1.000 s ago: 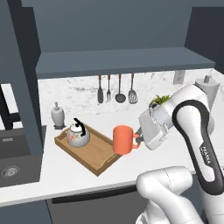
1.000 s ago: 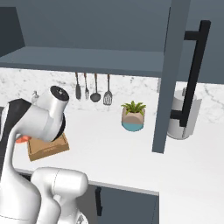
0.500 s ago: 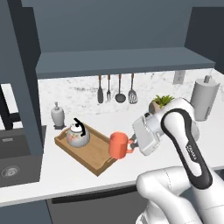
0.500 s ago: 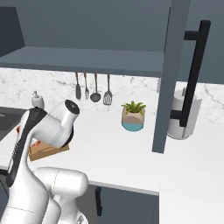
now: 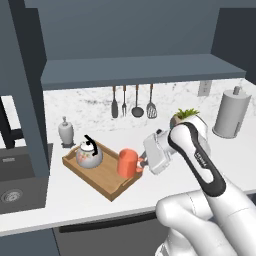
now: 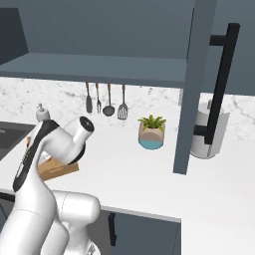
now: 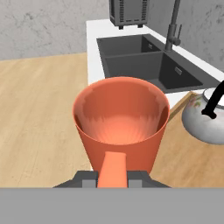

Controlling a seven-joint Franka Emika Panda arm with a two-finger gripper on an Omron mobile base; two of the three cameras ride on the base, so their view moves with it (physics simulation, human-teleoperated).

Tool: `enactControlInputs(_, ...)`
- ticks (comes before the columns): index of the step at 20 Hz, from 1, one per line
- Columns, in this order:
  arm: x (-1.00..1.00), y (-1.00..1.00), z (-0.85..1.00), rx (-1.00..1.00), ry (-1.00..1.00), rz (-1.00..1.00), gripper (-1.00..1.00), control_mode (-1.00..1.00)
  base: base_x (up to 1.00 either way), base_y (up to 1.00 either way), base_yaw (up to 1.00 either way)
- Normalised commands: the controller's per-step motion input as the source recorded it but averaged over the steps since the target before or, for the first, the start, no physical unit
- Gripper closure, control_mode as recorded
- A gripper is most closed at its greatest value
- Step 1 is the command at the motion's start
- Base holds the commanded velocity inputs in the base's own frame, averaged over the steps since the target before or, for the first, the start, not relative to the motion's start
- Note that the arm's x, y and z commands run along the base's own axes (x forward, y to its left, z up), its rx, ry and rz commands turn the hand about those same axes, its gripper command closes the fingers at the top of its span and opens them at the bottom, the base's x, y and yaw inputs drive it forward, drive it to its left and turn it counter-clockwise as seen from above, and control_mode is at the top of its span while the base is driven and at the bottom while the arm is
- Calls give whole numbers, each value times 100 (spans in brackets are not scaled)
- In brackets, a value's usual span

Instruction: Pick the kettle from the counter and place it on the tray. Then pick the mug from the cabinet and place it on the tray. Then close the cabinet doors.

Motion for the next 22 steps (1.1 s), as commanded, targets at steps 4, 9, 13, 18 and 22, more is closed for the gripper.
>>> enactControlInputs(4, 36, 19, -23, -1, 0, 0, 100, -100, 0, 0, 0)
enactControlInputs(9, 26, 21, -36, -2, 0, 0, 100, -100, 0, 0, 0)
enactControlInputs(13, 22, 17, -33, 0, 0, 0, 100, -100, 0, 0, 0)
enactControlInputs(18, 29, 10, -23, 0, 0, 0, 100, -100, 0, 0, 0)
enactControlInputs(22, 34, 5, -20, 0, 0, 0, 100, -100, 0, 0, 0)
